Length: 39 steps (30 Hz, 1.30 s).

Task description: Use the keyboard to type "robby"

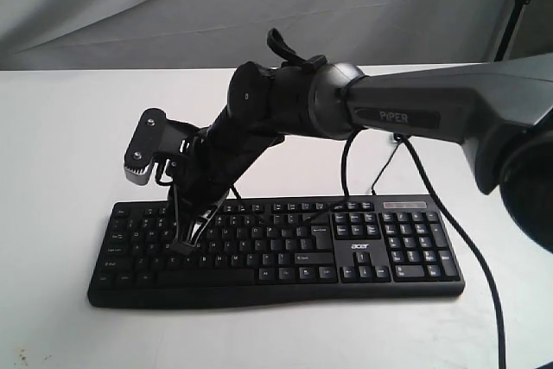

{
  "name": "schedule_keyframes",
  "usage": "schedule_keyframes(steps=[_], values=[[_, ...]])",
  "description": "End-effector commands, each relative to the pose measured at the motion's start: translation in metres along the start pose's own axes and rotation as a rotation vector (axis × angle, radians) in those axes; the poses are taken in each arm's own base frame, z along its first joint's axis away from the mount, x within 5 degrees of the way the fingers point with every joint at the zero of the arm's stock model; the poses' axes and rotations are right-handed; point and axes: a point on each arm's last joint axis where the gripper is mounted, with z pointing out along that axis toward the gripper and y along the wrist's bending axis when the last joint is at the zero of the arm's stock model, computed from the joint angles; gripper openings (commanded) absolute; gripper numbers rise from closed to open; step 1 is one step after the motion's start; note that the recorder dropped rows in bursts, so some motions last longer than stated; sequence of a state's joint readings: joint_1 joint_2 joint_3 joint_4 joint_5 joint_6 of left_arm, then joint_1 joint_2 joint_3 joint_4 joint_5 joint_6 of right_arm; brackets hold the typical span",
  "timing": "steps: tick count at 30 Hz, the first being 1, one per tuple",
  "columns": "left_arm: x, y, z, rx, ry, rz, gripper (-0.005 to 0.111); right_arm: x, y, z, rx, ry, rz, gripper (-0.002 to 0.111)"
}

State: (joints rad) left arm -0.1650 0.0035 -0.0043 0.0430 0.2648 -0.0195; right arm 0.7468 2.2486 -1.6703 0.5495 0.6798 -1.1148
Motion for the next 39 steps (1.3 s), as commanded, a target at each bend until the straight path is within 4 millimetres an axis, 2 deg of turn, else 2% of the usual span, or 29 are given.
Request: schedule_keyframes(steps=[1, 13, 18, 24, 32, 39], values=[[0.001, 0.0, 0.0, 0.005, -0.005, 0.003, 0.0, -0.004, 0.0, -0.004, -0.003, -0.017, 0.012, 0.0], [0.001, 0.0, 0.0, 0.005, -0.005, 0.003, 0.0, 0.004, -0.003, -0.011, -0.039, 0.028, 0.001, 0.0], [0.001, 0.0, 0.0, 0.005, -0.005, 0.003, 0.0, 0.011, -0.014, -0.029, -0.037, 0.028, 0.026, 0.0], [0.001, 0.0, 0.0, 0.005, -0.005, 0.003, 0.0, 0.027, -0.029, -0.046, -0.049, 0.064, 0.077, 0.0], [0.001, 0.0, 0.0, 0.005, -0.005, 0.003, 0.0, 0.057, -0.016, -0.042, 0.071, 0.103, 0.043, 0.0], [0.001, 0.0, 0.0, 0.005, -0.005, 0.003, 0.0, 0.06, -0.006, -0.047, 0.032, 0.1, 0.047, 0.0]])
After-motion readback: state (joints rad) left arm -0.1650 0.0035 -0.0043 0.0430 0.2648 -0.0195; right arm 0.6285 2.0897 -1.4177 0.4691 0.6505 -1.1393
